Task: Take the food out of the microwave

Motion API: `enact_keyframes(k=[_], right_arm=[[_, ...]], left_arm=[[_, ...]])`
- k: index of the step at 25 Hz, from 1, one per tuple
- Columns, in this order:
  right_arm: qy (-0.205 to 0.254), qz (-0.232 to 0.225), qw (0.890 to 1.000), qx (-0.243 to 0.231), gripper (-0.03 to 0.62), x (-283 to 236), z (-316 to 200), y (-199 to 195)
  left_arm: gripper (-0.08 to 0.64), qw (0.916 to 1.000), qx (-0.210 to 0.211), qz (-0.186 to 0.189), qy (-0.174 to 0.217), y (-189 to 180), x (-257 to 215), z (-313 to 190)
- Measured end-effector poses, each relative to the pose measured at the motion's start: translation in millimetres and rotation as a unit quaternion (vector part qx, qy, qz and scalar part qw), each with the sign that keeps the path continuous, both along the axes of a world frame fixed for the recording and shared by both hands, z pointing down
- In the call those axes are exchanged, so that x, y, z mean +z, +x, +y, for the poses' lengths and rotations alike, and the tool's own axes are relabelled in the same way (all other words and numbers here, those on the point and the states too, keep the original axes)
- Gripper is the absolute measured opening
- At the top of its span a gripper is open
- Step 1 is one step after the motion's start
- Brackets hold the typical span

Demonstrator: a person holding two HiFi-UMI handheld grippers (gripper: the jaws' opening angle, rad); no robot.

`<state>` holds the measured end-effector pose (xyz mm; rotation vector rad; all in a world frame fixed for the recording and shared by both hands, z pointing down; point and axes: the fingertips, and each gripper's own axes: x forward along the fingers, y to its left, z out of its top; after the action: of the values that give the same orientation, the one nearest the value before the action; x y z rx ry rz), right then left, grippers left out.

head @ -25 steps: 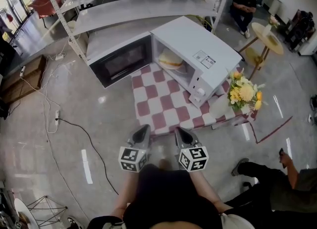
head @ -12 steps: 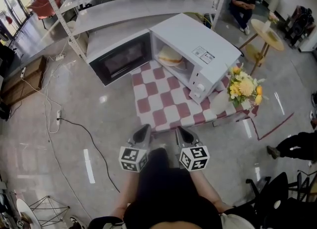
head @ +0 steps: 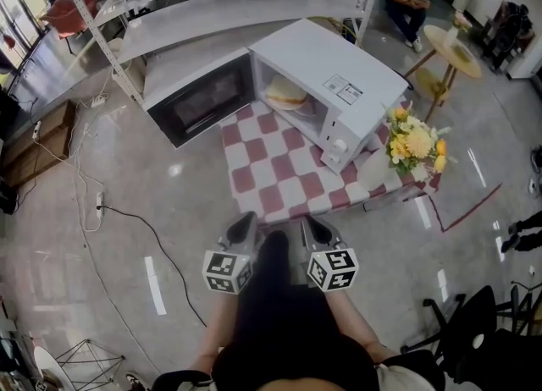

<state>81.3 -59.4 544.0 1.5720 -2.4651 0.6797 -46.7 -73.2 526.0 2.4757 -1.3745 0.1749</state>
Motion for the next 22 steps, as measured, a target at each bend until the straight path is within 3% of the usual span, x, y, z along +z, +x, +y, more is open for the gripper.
enact_keyframes(k=[22], right_arm=[[-0.015,0.002,1.000,0.020,0.002,-6.9,-64.5,4.3]], left_arm=[[0.009,0.9997,0.008,0.004,-0.021,-0.2,-3.6,-70.2]])
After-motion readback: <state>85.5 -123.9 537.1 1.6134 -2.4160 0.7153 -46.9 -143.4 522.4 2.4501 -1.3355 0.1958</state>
